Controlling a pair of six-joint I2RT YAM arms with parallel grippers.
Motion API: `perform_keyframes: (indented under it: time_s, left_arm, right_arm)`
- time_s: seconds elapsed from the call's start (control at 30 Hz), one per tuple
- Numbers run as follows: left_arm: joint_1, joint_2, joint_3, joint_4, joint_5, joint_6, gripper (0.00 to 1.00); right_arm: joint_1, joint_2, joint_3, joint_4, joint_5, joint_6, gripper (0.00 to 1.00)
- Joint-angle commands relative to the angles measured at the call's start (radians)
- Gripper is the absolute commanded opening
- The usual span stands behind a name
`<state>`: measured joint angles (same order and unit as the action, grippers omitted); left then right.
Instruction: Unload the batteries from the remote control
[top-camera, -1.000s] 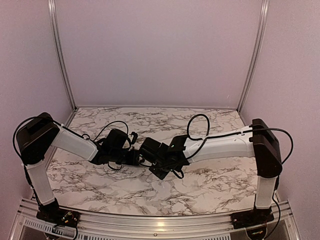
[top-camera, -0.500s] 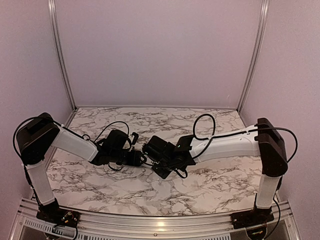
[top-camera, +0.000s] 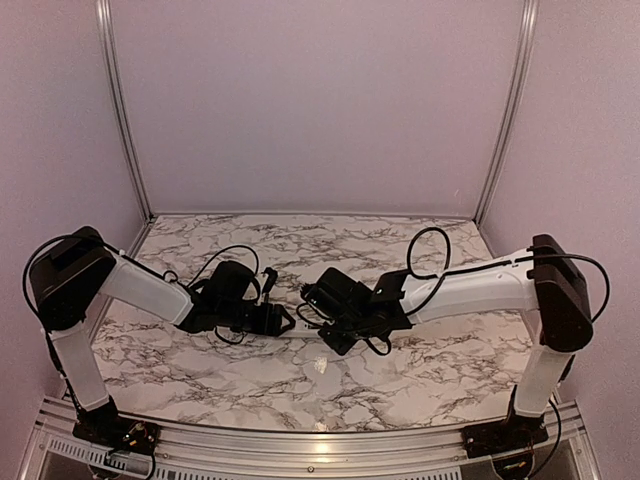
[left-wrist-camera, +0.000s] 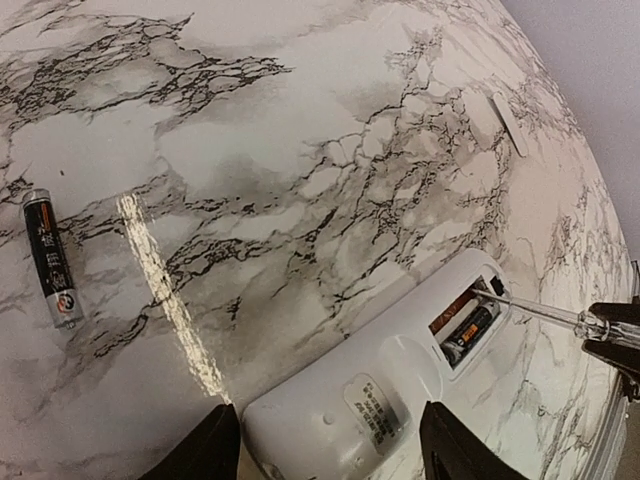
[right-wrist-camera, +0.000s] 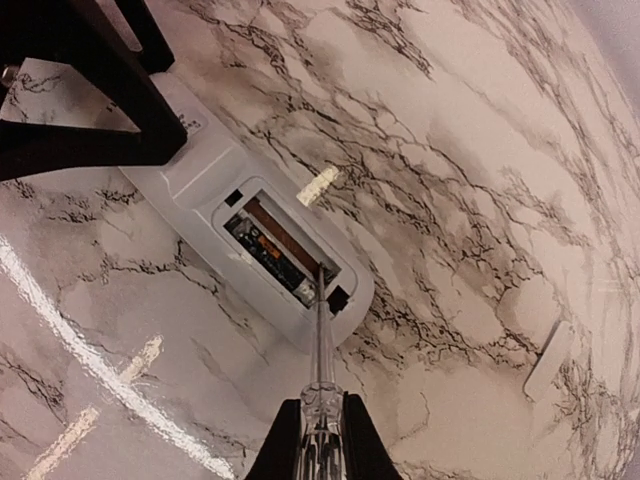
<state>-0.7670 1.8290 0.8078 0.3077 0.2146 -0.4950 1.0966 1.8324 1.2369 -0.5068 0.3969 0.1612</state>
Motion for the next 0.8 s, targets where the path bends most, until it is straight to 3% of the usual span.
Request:
perform_keyframes:
  time_s: [0.0, 0.43, 0.67, 0.77]
  left_arm:
    - [-0.006, -0.043, -0.039, 0.019, 0.044, -0.009, 0.65]
    - [-0.020, -0.086, -0.053, -0.006, 0.071, 0.125, 0.66]
    - [-0.028, -0.100, 0.001, -0.099, -0.077, 0.346, 0.76]
    - [-0.028, -0.127, -0.006, -0.090, -0.074, 0.453, 0.79]
  right_arm:
    - [-0.036, -0.052, -0.042, 0.046, 0.006, 0.012, 0.00]
    - [-0.089, -0.214, -0.198, 0.189, -0.055, 0.000, 0.00]
    - [-0.113, -0.294, -0.266, 0.249, -0.066, 0.002, 0.00]
    - [-0.123, -0.323, -0.288, 0.266, -0.048, 0.002, 0.00]
